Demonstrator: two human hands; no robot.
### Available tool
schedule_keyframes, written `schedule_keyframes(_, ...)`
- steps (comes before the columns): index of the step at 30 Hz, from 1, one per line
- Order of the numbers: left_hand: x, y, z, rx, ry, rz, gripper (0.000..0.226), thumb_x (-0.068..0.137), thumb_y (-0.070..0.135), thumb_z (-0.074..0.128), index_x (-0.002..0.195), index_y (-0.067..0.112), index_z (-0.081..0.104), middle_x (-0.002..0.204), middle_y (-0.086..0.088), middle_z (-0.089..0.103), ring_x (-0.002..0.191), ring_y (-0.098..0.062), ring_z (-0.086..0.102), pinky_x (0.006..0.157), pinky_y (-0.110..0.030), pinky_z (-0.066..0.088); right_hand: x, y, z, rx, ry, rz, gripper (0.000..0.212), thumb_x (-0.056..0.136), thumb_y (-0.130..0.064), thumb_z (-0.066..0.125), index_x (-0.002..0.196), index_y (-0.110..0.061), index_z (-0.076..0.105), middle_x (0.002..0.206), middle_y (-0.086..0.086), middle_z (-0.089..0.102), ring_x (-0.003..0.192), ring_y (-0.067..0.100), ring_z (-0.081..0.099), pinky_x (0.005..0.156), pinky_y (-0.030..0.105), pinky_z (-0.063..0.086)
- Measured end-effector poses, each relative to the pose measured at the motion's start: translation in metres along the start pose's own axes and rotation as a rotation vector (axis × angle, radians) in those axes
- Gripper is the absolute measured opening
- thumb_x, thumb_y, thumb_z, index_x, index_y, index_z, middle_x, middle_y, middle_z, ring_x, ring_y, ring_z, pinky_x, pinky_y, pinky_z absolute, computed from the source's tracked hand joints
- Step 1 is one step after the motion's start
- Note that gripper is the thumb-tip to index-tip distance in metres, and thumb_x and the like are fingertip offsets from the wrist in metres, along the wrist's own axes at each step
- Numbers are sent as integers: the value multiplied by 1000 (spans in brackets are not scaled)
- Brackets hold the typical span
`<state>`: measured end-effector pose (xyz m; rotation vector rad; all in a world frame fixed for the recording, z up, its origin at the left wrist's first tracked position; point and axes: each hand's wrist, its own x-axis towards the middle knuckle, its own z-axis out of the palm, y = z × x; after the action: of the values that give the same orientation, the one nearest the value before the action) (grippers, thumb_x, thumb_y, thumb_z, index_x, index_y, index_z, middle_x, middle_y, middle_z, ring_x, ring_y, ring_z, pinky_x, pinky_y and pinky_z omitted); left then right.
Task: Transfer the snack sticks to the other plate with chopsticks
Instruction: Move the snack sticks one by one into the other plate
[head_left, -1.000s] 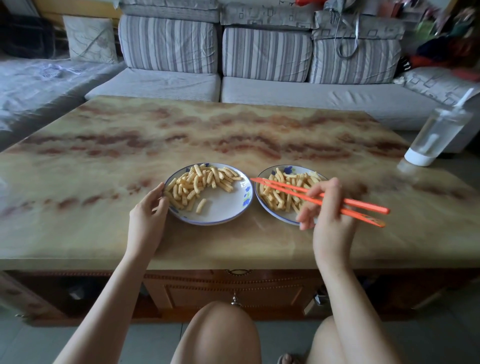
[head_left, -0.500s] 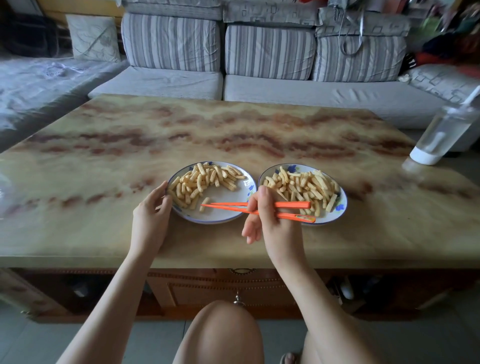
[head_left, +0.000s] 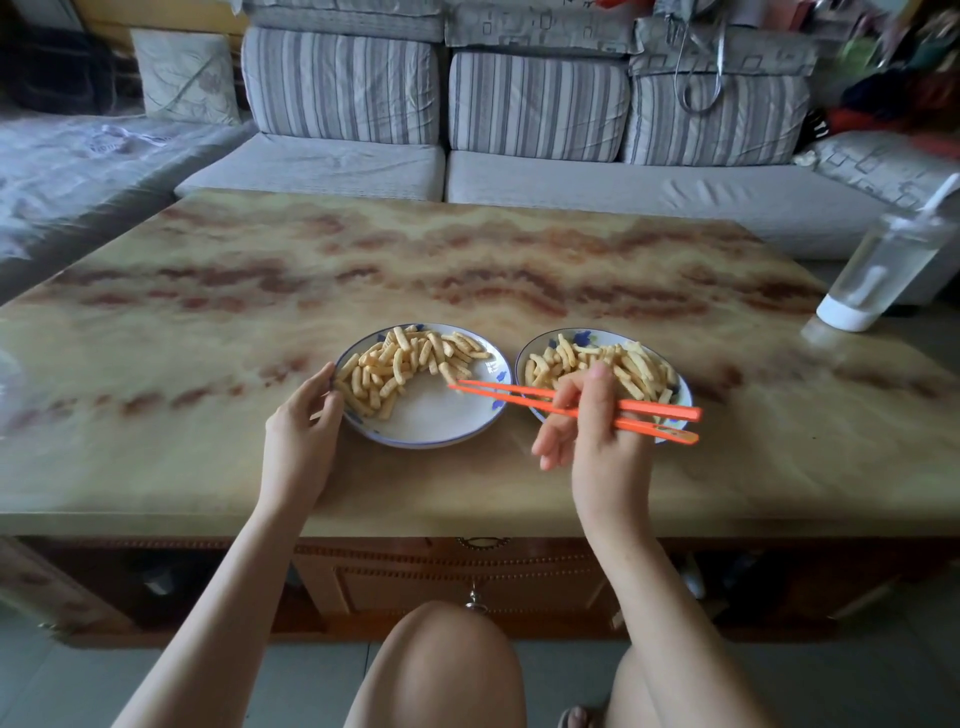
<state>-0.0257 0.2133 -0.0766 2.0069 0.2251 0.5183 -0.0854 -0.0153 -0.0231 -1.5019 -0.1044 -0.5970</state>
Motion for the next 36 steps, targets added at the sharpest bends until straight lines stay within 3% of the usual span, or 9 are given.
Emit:
schedule_keyframes(2,0,0,0,-2,-1,-3,38,94,15,51,132,16,57,127,1,61,103,4,48,73,4,28,5,-1,-7,8,91,1,43,99,-35,31,69,-9,49,45,18,48,35,17,48,38,20,37)
schedule_keyframes(5,-1,2,-1,-3,0,-5,39,94,14,51,132,16,56,127,1,60,104,3,48,79,-2,30,13,-1,-18,-8,254,-9,43,105,-27,30,68,-12,47,39,3,48,36,17,48,39,21,38)
schedule_keyframes(9,-2,4,-1,-8,-4,-11,39,94,14,51,133,16,56,125,1,61,103,3,48,82,-8,32,20,-4,-30,-29,398,-41,40,105,-25,31,69,-13,45,40,2,49,34,17,44,39,22,38)
schedule_keyframes(18,-3,4,-1,-14,-10,-21,39,94,15,51,133,17,56,122,1,62,101,2,49,84,-12,33,20,2,-33,-133,382,-79,39,101,-33,34,72,-14,49,49,14,51,37,18,49,41,23,39)
schedule_keyframes(22,-3,4,-1,-10,-13,-16,39,94,15,51,133,17,55,124,1,62,102,2,49,83,-12,33,13,-2,-23,-78,278,-109,38,96,-43,34,71,-19,50,48,11,52,38,21,49,42,23,40)
schedule_keyframes(30,-2,3,-1,-3,-7,-12,39,94,14,51,132,17,56,120,0,63,100,2,49,77,-5,31,-7,7,11,-6,-221,-25,43,96,-44,33,74,-12,52,49,15,56,37,19,49,42,18,39)
schedule_keyframes(36,0,1,1,-23,-5,-15,38,93,14,52,131,15,57,115,5,61,101,3,49,75,2,29,-10,9,23,13,-295,21,35,98,-36,36,72,-18,51,48,12,55,38,20,50,43,18,38)
